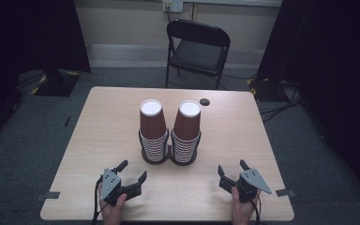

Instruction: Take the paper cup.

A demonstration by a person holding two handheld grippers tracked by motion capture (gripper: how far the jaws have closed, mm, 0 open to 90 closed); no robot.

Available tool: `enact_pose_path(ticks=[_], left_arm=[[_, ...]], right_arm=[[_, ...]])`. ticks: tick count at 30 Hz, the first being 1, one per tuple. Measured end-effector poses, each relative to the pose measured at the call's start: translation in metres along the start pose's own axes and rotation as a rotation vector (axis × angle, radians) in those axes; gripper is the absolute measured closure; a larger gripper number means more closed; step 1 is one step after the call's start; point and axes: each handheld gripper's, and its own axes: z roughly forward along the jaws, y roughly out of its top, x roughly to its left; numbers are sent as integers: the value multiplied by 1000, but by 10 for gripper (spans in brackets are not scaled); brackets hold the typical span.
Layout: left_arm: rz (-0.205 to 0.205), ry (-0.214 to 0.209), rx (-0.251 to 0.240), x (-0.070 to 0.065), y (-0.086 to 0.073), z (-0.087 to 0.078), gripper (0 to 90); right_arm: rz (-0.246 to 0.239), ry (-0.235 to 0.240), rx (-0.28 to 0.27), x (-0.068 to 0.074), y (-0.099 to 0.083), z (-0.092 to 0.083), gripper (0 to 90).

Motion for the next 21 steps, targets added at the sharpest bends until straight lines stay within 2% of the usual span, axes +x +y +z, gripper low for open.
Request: enact_pose_path(ticks=[5,7,10,13,17,20,21], left_arm=[[11,8,3,-1,0,1,171],[21,22,1,-2,0,2,172],[28,38,12,-3,1,4,172],[5,23,-3,-1,0,3,172],[-9,22,-33,1,-1,0,172],[4,28,-41,0,-1,-1,172],[15,25,-39,0,-1,-1,172]], right_arm=[[-21,10,15,2,0,0,130],[-24,36,6,3,0,1,131],[-42,9,12,5,1,2,143],[-21,29,9,4,1,2,165],[-25,54,23,6,2,5,179],[-24,65,18,9,3,6,182],[-19,94,2,11,6,5,183]])
